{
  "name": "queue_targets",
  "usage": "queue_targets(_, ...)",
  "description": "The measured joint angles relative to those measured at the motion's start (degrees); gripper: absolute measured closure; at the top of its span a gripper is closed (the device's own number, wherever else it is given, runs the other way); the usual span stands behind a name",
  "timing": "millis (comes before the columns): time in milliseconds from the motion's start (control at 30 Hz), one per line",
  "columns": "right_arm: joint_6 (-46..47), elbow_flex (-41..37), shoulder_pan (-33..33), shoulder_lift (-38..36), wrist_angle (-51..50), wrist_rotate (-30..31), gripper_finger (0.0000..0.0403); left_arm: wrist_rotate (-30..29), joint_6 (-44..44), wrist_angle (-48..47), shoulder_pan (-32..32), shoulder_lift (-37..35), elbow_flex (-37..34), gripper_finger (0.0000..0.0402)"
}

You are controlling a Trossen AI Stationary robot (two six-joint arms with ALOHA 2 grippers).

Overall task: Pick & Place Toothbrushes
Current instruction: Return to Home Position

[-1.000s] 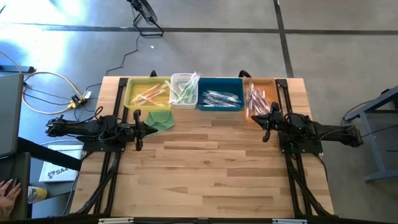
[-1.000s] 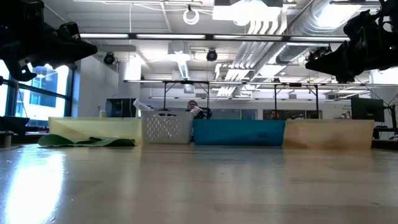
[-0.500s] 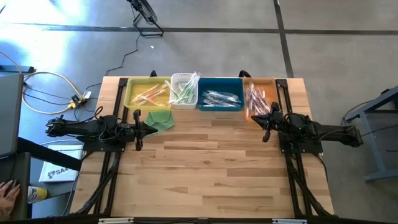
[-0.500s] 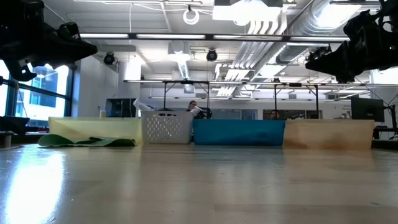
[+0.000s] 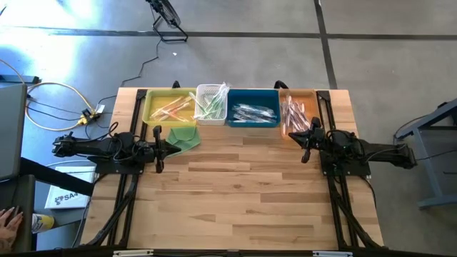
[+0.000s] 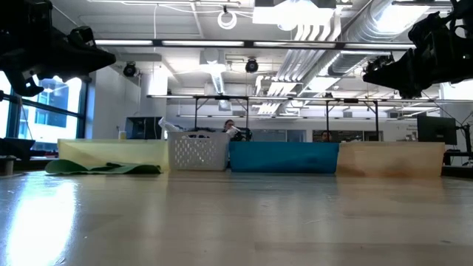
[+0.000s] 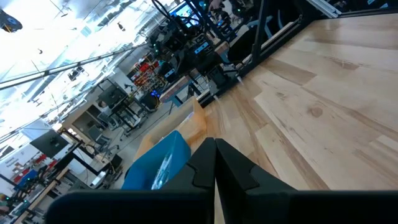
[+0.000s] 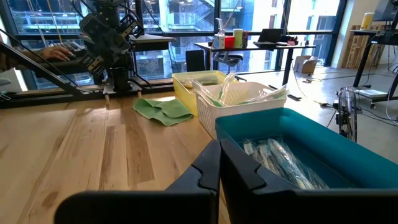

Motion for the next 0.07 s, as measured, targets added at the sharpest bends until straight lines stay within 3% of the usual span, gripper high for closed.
queue_targets(67, 0.0, 0.0, 0.0, 0.0, 0.0, 0.0, 0.0401, 0.0, 0.0, 0.0, 0.0, 0.0, 0.0, 0.0402)
